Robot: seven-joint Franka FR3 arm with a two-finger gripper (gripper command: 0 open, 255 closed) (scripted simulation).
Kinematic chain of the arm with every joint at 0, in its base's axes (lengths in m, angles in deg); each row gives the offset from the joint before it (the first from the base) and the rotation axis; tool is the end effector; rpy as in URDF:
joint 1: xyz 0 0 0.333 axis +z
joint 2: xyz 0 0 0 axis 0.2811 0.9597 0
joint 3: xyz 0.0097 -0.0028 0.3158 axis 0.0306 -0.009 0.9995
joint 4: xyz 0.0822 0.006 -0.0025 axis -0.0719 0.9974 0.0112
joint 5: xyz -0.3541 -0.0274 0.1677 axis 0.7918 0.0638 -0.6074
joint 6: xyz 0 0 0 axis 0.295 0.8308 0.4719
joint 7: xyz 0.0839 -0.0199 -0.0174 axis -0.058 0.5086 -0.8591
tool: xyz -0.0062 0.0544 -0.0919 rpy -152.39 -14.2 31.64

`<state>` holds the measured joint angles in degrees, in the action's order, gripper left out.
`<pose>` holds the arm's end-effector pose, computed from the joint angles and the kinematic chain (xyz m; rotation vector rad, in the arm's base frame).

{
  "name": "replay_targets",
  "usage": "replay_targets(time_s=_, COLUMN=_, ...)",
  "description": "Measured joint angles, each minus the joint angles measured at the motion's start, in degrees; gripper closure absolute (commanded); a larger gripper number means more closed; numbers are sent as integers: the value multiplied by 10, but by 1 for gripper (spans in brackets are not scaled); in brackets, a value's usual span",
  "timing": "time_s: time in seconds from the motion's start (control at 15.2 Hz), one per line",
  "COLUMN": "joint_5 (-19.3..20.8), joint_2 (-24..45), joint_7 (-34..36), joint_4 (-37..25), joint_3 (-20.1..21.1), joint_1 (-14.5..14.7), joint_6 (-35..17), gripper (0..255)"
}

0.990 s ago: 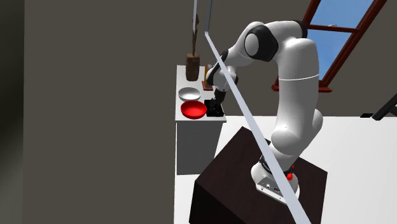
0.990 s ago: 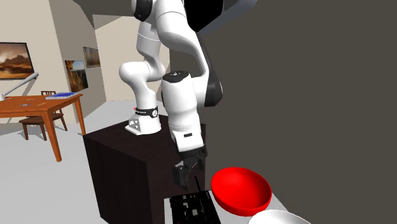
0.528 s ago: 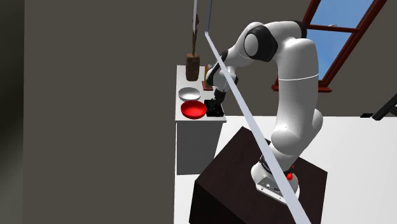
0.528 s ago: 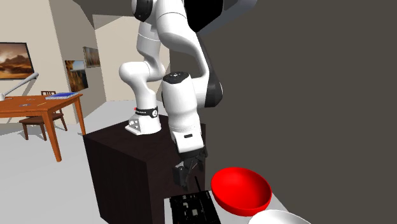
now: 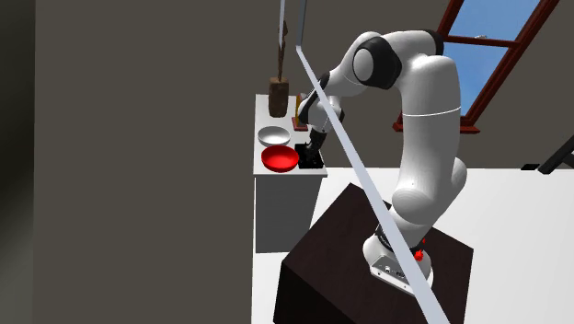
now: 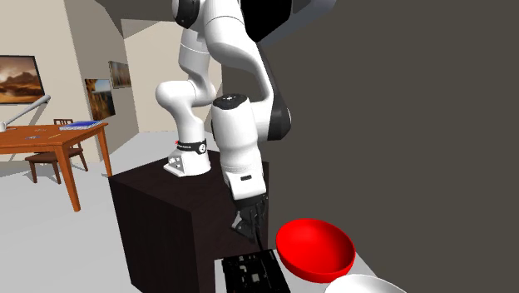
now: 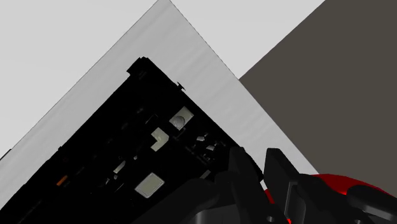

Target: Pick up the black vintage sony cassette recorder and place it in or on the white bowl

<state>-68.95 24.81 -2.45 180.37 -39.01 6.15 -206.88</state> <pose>0.4705 -0.2743 0.1736 -3.0008 0.0494 -0.1125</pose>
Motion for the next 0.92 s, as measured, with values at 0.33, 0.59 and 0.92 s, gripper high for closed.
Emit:
replay_targets(time_s=0.33, joint_5=12, joint_2=-14, joint_7=11, joint_4=2, joint_3=-8, joint_1=6, joint_6=10, gripper=255)
replay_targets(time_s=0.59, joint_5=34, joint_2=-41, joint_7=28, joint_4=9, joint_3=-22, joint_1=16, joint_6=29, gripper=255)
replay_targets(time_s=0.92, joint_5=64, joint_2=-74, joint_7=53, joint_4=11, joint_3=-39, joint_1=28, joint_6=55, gripper=255)
